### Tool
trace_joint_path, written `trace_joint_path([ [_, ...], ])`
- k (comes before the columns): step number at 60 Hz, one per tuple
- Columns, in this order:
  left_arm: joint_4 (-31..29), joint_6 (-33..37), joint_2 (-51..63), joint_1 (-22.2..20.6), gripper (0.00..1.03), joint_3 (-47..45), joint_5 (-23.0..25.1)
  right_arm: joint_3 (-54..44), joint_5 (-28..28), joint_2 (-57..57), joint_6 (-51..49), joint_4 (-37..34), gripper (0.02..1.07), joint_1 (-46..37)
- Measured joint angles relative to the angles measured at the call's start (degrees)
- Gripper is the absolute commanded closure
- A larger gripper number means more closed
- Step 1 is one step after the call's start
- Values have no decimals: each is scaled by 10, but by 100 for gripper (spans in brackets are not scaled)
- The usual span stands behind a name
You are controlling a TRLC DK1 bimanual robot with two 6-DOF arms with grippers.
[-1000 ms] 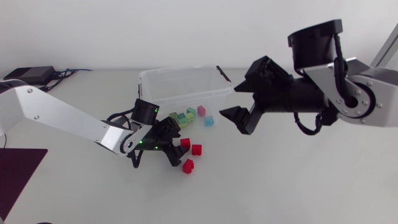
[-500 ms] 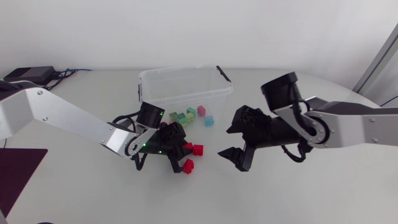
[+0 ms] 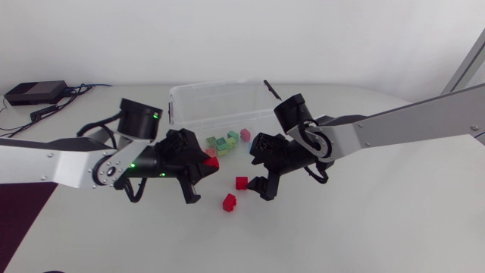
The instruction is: Pick up the duplo bricks and place them in the container
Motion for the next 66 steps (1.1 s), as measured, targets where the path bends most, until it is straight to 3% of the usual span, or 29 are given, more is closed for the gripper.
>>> trace_joint_path([
  [7,-25,-2,-59,26,77,5,20,45,5,28,-9,-29,14,9],
  [25,-25,-48,-77,87,77,69,35,100,9,76,-36,-92,31,22],
  [41,25,-108,15,110,76,158,36,114,8,113,-50,-134,69,26],
  [48,25,-119,68,110,76,191,34,115,8,119,-51,-145,95,32],
  [62,24,-119,144,113,74,247,8,114,9,117,-51,-145,97,35],
  [66,22,-119,155,113,74,256,4,108,9,110,-51,-143,92,35],
])
